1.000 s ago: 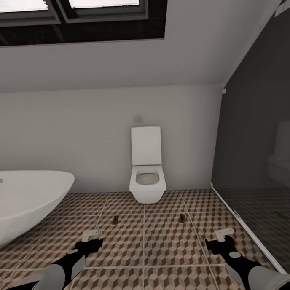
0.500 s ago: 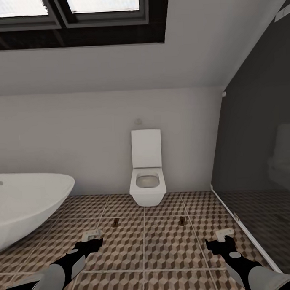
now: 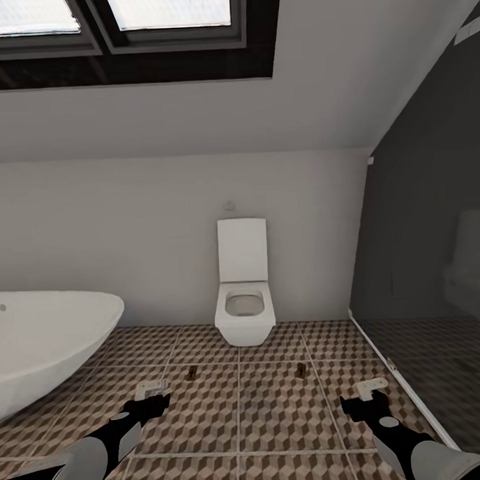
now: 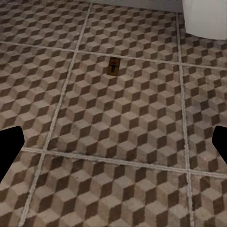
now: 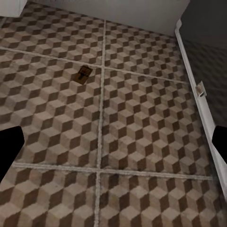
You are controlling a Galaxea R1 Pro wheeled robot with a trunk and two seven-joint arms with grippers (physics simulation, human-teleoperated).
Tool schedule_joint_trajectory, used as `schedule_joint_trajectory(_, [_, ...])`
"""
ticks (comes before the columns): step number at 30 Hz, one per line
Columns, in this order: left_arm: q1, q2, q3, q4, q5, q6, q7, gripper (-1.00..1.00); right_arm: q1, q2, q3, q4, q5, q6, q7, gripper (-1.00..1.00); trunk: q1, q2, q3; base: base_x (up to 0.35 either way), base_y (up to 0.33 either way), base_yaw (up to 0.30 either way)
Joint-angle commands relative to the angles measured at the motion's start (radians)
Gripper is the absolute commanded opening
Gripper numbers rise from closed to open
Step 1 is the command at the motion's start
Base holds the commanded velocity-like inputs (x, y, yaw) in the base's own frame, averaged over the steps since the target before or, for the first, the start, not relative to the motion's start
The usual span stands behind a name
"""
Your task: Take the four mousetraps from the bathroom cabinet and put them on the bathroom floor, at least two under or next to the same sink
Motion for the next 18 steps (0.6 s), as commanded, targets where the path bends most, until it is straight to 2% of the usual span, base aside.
schedule_joint_trajectory(1, [-0.001, 0.0, 0.008, 0.001, -0.004, -0.003, -0.003, 1.0, 0.0, 0.0, 0.009, 0.0, -0.008, -0.002, -0.003, 1.0, -0.004, 0.007, 0.002, 0.0, 0.0, 0.0])
schedule_joint_trajectory(18, [-0.001, 0.0, 0.008, 0.001, -0.005, -0.003, -0.003, 1.0, 0.0, 0.0, 0.009, 0.0, -0.008, -0.002, -0.002, 1.0, -0.069, 0.126, 0.055, 0.0, 0.0, 0.0])
